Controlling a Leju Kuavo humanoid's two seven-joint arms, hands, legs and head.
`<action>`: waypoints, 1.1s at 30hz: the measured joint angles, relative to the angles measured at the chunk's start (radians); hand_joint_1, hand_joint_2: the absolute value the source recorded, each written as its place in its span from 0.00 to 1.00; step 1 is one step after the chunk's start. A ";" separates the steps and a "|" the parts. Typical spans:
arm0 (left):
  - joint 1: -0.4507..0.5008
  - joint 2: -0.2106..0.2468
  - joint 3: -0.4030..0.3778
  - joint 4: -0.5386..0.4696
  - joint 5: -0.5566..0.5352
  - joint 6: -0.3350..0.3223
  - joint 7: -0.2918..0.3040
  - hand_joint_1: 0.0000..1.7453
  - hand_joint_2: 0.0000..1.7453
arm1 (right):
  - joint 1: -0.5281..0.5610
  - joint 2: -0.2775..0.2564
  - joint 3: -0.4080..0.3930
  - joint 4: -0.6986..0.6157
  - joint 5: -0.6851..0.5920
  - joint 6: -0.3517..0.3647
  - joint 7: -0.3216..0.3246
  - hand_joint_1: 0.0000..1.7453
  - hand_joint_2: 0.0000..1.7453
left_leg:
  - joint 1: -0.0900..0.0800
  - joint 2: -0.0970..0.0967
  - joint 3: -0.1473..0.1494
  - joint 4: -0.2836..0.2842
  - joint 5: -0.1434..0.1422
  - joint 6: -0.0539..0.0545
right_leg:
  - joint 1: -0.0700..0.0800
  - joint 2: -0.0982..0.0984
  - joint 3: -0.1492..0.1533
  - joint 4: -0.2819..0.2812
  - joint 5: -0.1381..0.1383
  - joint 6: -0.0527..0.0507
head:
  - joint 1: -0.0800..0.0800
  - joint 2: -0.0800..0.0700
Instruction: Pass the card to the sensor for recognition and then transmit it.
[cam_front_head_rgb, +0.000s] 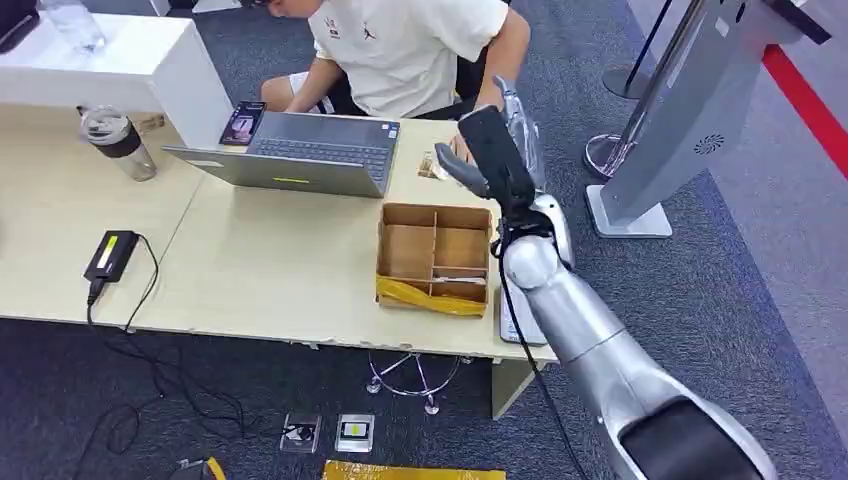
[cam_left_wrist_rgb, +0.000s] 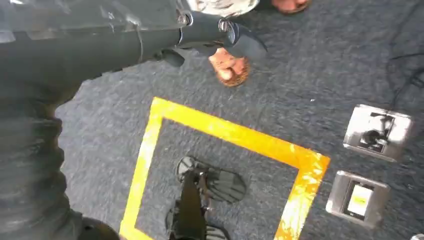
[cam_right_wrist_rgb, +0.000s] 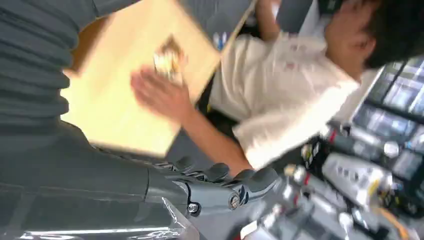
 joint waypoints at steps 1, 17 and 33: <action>0.001 0.000 -0.001 -0.004 0.012 0.016 0.005 0.00 1.00 | 0.029 -0.007 0.001 -0.065 -0.006 0.030 0.016 0.00 1.00 | 0.000 0.000 0.000 0.000 0.000 0.000 | 0.000 0.000 0.000 0.000 0.000 0.000 | 0.000 0.000; -0.024 -0.157 -0.008 0.028 0.035 0.156 0.067 0.00 1.00 | 0.267 -0.053 0.133 -0.240 0.118 0.059 -0.061 0.00 1.00 | 0.000 0.001 -0.001 0.000 -0.001 0.001 | 0.000 0.000 0.001 0.000 0.001 0.001 | 0.001 0.000; -0.046 -0.232 0.009 0.195 -0.046 0.160 0.019 0.00 1.00 | 0.210 -0.032 0.203 0.024 0.105 -0.021 -0.143 0.00 1.00 | 0.000 0.001 -0.001 0.000 -0.001 0.001 | 0.000 0.000 0.000 0.000 0.000 0.000 | 0.000 0.000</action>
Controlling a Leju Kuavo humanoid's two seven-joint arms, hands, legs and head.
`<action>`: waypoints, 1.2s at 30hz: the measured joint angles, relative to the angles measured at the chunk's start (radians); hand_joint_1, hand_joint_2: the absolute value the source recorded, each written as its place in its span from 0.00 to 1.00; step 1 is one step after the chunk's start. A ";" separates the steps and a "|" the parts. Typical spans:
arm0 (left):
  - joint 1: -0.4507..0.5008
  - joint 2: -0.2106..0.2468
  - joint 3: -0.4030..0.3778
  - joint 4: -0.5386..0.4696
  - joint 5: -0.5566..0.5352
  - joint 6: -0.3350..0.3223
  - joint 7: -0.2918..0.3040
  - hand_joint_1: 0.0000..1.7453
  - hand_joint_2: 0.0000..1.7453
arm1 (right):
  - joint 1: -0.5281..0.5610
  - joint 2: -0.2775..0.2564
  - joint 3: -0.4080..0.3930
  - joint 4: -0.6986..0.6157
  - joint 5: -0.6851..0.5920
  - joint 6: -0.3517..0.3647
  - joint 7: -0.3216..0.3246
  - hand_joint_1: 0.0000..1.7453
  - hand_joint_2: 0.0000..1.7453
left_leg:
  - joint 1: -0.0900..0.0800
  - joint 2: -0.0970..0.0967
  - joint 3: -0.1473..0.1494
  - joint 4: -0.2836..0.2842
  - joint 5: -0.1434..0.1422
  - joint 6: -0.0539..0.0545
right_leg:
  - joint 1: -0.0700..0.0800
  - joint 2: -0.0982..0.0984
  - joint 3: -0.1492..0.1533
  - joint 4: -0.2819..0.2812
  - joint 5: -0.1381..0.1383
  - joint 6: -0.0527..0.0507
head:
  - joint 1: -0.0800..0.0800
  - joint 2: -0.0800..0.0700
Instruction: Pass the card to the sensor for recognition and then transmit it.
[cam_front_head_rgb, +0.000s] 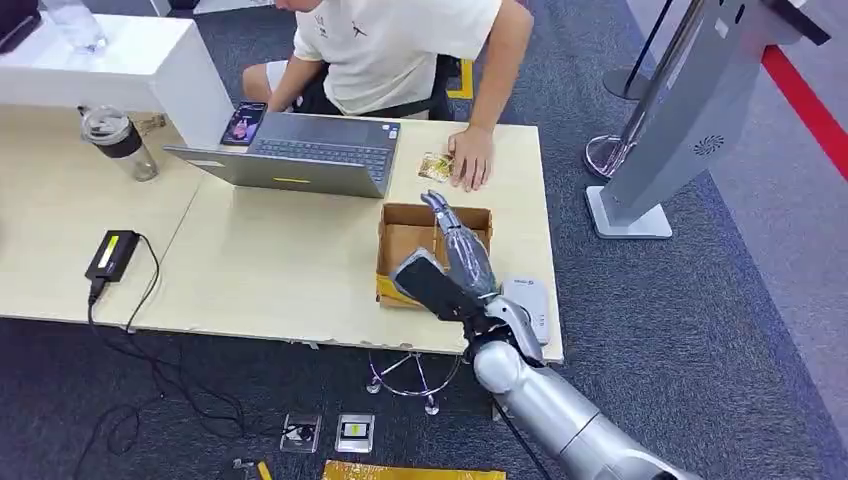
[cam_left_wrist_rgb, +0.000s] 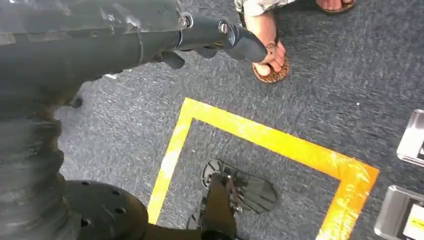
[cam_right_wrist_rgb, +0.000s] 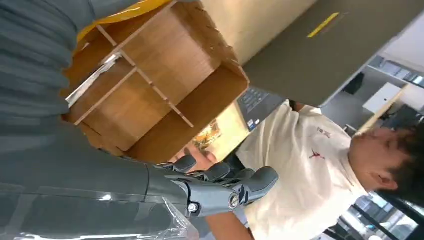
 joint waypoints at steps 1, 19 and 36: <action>0.001 -0.002 0.004 0.000 0.003 0.000 0.011 0.00 1.00 | -0.003 0.001 0.002 0.009 0.000 -0.004 -0.003 0.00 1.00 | 0.000 0.000 0.000 0.000 0.000 0.000 | 0.000 0.000 0.000 0.000 0.000 0.000 | -0.001 0.000; 0.001 -0.042 0.150 0.031 -0.099 0.001 0.000 0.00 1.00 | -0.007 0.037 0.063 0.096 -0.037 -0.080 0.069 0.00 1.00 | 0.000 0.000 0.000 0.000 0.000 0.000 | 0.000 0.000 0.000 0.000 0.000 0.000 | 0.000 0.000; 0.014 -0.003 0.401 0.090 -0.373 0.002 -0.042 0.00 1.00 | -0.004 0.029 0.056 0.169 0.016 -0.084 0.058 0.00 1.00 | 0.000 0.000 0.000 0.000 0.000 0.000 | 0.000 0.000 0.000 0.000 0.000 0.000 | 0.000 0.000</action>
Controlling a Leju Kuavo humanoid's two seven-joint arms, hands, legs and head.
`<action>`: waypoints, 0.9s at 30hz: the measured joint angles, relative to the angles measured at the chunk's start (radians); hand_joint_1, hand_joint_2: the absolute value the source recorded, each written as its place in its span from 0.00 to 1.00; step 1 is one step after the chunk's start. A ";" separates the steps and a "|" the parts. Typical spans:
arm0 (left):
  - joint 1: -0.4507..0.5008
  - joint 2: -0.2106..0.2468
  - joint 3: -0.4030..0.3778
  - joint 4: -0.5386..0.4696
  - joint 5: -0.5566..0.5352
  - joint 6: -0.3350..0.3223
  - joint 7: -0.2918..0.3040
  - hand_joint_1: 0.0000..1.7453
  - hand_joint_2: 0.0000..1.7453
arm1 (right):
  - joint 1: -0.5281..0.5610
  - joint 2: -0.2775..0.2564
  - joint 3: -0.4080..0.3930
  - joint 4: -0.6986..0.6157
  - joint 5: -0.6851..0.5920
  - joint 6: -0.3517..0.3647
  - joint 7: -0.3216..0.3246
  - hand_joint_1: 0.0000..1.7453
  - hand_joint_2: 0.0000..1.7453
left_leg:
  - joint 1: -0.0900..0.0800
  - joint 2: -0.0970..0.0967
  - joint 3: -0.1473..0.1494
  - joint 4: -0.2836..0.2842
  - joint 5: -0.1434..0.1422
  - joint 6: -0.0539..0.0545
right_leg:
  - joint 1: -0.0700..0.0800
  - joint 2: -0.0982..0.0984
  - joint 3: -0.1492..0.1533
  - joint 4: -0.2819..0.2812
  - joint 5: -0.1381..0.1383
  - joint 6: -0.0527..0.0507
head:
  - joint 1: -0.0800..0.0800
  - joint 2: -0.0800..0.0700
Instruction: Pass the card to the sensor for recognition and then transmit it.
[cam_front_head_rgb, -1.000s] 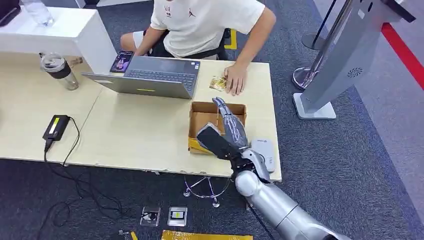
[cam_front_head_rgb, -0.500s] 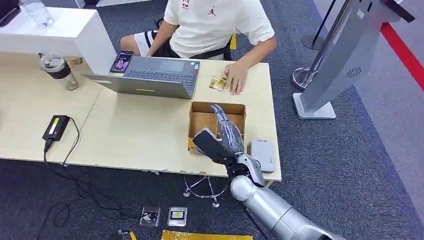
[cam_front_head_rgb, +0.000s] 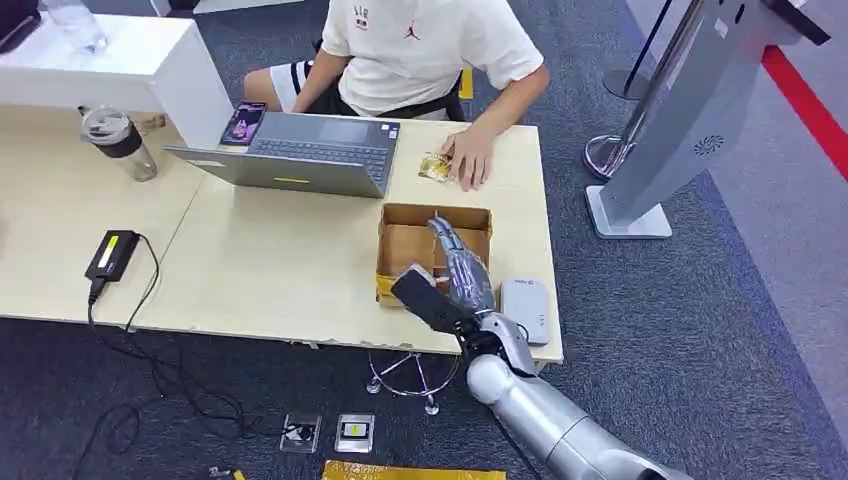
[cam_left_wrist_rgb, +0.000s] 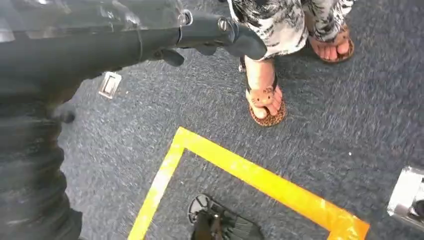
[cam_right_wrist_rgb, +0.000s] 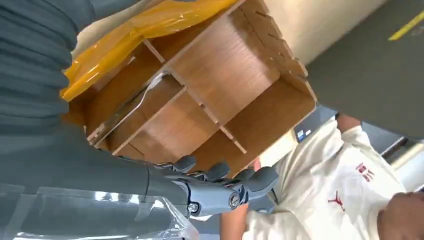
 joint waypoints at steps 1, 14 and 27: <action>0.003 0.009 0.019 0.003 -0.028 0.000 0.000 0.00 1.00 | 0.000 0.000 0.000 0.003 0.006 0.000 -0.003 0.00 1.00 | 0.000 0.000 0.000 0.000 0.000 0.000 | 0.000 0.000 0.000 0.000 0.000 0.000 | 0.000 0.000; 0.013 0.010 0.253 0.013 -0.226 0.001 -0.020 0.00 1.00 | -0.005 -0.013 -0.055 0.058 0.065 -0.017 -0.064 0.00 1.00 | 0.000 0.000 0.000 0.000 0.000 0.000 | 0.000 0.000 0.000 -0.001 0.000 0.000 | 0.000 0.000; 0.021 0.003 0.531 0.015 -0.490 0.001 -0.042 0.00 1.00 | -0.016 -0.019 -0.098 0.098 0.108 -0.100 -0.075 0.00 1.00 | 0.000 0.000 0.000 0.000 0.000 0.000 | 0.000 0.000 0.000 -0.001 0.000 0.000 | 0.000 0.000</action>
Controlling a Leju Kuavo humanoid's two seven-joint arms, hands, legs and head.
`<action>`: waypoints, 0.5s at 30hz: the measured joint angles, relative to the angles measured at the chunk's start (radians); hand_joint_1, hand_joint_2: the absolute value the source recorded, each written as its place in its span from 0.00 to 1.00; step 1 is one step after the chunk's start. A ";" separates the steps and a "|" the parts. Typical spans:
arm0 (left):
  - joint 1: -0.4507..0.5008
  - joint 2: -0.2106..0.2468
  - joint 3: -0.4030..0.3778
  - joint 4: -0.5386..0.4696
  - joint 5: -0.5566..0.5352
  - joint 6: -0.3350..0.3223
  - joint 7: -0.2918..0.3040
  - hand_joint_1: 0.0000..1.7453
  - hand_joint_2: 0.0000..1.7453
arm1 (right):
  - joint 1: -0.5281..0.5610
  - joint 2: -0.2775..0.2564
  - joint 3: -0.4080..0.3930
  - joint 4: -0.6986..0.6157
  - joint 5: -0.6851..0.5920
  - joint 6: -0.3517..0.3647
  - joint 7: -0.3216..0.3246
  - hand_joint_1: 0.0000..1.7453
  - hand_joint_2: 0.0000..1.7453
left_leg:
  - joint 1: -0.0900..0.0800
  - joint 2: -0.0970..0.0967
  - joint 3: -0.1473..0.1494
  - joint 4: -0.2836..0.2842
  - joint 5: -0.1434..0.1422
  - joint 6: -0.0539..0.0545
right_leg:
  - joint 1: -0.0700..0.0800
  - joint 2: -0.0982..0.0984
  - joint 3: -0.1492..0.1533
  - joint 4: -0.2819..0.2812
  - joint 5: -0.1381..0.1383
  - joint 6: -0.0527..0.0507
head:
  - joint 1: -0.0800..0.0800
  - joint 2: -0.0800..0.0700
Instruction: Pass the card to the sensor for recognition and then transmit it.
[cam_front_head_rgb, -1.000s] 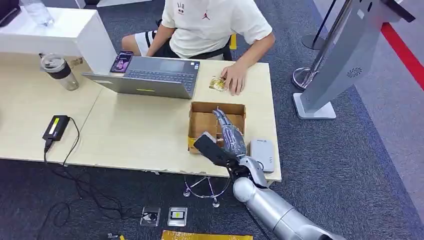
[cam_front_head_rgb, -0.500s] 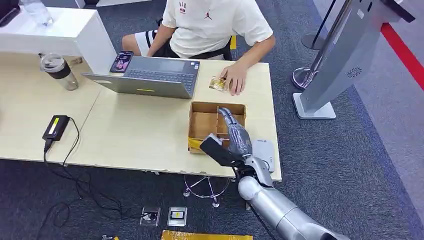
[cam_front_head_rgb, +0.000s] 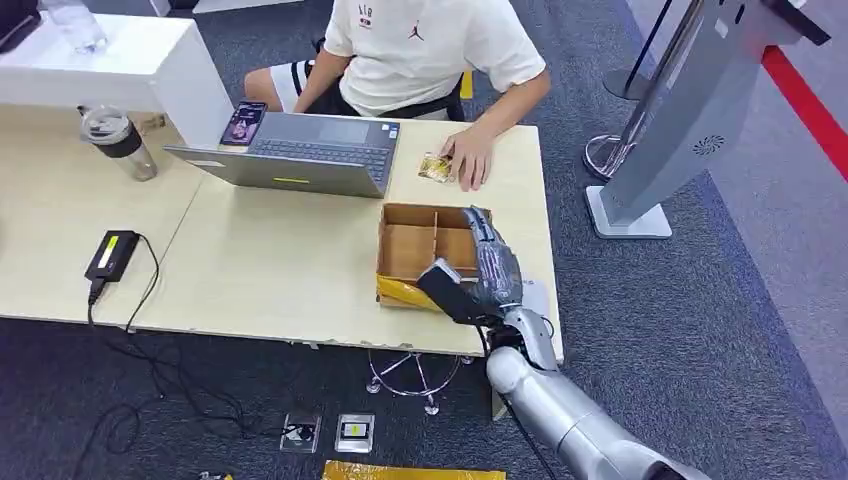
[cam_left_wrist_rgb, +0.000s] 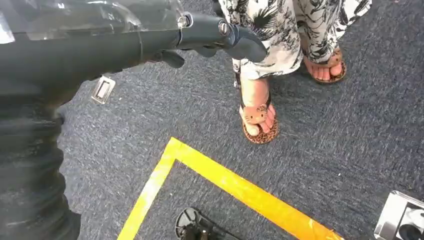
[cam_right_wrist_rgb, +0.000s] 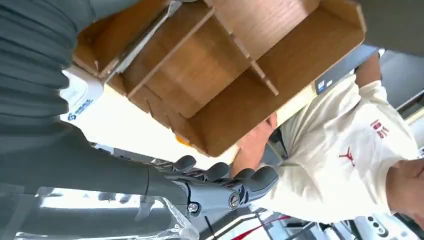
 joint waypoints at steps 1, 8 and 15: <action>0.001 -0.001 0.022 0.000 -0.017 0.000 -0.003 0.00 1.00 | -0.002 0.000 -0.004 0.003 0.002 -0.002 0.000 0.00 1.00 | 0.000 0.000 0.000 0.000 0.000 0.000 | 0.000 0.000 0.000 0.000 0.000 0.000 | 0.000 0.000; 0.009 -0.001 0.144 0.001 -0.067 0.000 -0.011 0.00 1.00 | -0.005 -0.006 -0.017 0.014 0.011 -0.015 0.010 0.00 1.00 | 0.000 0.000 0.000 0.000 0.000 0.000 | 0.000 0.000 0.000 0.000 0.000 0.000 | -0.001 0.000; 0.010 -0.001 0.215 0.001 -0.099 0.000 -0.009 0.00 1.00 | -0.003 -0.015 -0.029 0.014 0.014 -0.019 0.008 0.00 1.00 | 0.000 0.000 0.000 0.000 0.000 0.000 | 0.000 0.000 0.000 0.000 0.000 0.000 | 0.000 0.000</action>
